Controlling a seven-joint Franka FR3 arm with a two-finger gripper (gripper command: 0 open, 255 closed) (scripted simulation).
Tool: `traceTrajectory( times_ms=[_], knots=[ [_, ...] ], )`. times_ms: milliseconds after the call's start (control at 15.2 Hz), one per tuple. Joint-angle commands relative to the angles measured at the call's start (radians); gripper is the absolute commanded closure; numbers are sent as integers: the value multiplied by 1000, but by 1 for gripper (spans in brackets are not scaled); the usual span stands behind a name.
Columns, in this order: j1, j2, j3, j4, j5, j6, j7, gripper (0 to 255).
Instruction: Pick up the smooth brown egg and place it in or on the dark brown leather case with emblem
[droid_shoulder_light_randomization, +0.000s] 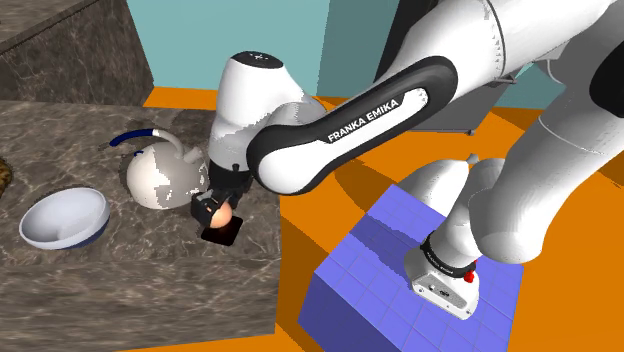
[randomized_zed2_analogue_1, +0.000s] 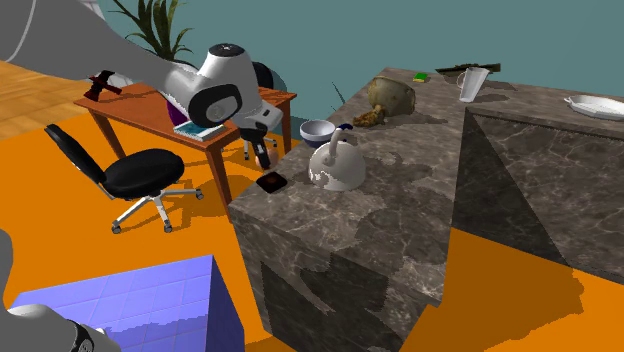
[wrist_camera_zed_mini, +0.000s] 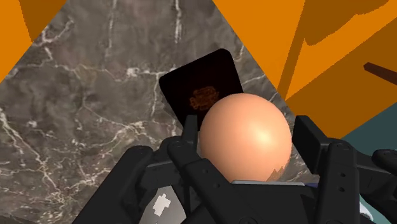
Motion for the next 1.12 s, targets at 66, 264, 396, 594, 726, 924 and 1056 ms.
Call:
traceTrajectory(
  times_ms=[66, 264, 396, 594, 726, 924, 1056],
  knots=[
    [0, 14, 0, -15, -1, 29, -3, 255],
    [0, 14, 0, -14, -1, 29, -3, 255],
    [0, 14, 0, -14, -1, 29, -3, 255],
    [0, 14, 0, -14, -1, 28, -3, 0],
    [0, 14, 0, -14, -1, 29, -3, 0],
    [-3, -16, -1, -13, 10, -2, -10, 0],
    [-9, -71, -7, -5, 26, -66, -23, 0]
  ],
)
